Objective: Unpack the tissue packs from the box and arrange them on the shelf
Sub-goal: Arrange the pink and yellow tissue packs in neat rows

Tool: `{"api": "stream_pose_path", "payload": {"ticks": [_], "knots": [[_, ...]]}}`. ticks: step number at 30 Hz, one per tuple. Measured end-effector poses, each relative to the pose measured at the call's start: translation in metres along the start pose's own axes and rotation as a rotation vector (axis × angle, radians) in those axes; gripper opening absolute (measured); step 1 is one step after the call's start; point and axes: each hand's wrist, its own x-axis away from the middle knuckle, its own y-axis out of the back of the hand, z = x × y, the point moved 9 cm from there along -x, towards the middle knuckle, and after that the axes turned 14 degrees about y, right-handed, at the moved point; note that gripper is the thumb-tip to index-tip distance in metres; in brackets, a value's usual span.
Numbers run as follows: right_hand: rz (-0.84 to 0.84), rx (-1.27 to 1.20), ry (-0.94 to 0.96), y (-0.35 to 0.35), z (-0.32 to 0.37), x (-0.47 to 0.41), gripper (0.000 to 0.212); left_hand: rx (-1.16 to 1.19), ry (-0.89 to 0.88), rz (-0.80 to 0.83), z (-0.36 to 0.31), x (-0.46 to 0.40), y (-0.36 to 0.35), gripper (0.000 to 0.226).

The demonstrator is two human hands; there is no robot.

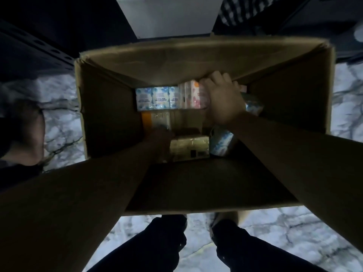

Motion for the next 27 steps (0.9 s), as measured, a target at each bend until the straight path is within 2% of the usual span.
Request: {"api": "stream_pose_path", "payload": {"ticks": [3, 8, 11, 14, 17, 19, 22, 27], "knots": [[0.007, -0.070, 0.019, 0.003, 0.004, 0.010, 0.074, 0.046, 0.019, 0.018, 0.000, 0.008, 0.003, 0.094], [-0.006, -0.356, -0.005, 0.052, 0.016, 0.034, 0.065, 0.035, 0.021, -0.004, 0.001, 0.047, 0.026, 0.089], [-0.040, -0.481, -0.058, 0.102, 0.027, 0.055, 0.066, 0.047, 0.029, -0.003, -0.002, 0.085, 0.056, 0.083], [-0.074, -0.540, -0.067, 0.160, 0.049, 0.077, 0.071, 0.061, -0.047, -0.035, -0.013, 0.137, 0.091, 0.085], [-0.112, -0.527, -0.084, 0.222, 0.073, 0.104, 0.072, 0.113, -0.069, -0.036, -0.020, 0.197, 0.124, 0.090], [-0.157, -0.513, -0.100, 0.263, 0.087, 0.124, 0.075, 0.125, -0.073, -0.055, -0.022, 0.239, 0.148, 0.084], [-0.260, -0.498, -0.109, 0.328, 0.106, 0.157, 0.076, 0.160, -0.067, -0.112, -0.024, 0.305, 0.183, 0.079], [-0.314, -0.583, -0.127, 0.428, 0.145, 0.209, 0.074, 0.218, -0.072, -0.230, -0.034, 0.409, 0.244, 0.078]]}}
